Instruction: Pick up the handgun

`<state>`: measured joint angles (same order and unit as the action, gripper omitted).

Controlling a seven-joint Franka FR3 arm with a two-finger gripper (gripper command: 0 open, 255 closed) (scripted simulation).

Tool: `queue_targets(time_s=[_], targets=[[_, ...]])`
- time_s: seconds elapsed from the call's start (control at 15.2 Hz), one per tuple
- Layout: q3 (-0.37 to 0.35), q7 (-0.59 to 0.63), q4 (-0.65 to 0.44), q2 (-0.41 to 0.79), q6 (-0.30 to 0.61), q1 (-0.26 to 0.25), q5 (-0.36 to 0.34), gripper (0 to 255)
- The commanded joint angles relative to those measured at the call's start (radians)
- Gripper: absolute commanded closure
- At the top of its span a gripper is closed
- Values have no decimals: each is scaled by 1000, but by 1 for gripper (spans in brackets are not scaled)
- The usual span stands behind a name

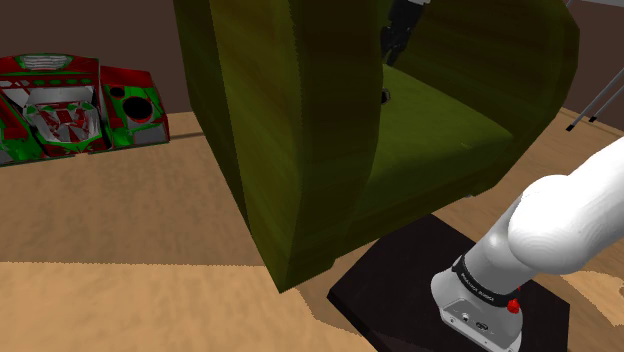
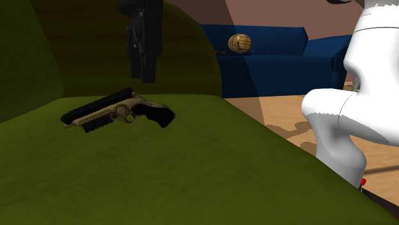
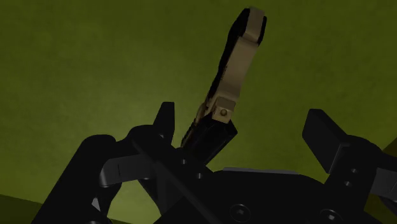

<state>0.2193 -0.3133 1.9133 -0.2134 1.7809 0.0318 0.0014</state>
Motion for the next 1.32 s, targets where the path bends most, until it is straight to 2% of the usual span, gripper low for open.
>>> queue_targets(time_s=[0.0, 0.59, 0.66, 1.25], targets=[[17, -34, -80, 71, -9, 3, 16, 0], [17, -37, 27, 67, 93, 4, 15, 0], [16, -36, 29, 65, 95, 4, 15, 255], [17, -37, 27, 67, 93, 4, 15, 255]])
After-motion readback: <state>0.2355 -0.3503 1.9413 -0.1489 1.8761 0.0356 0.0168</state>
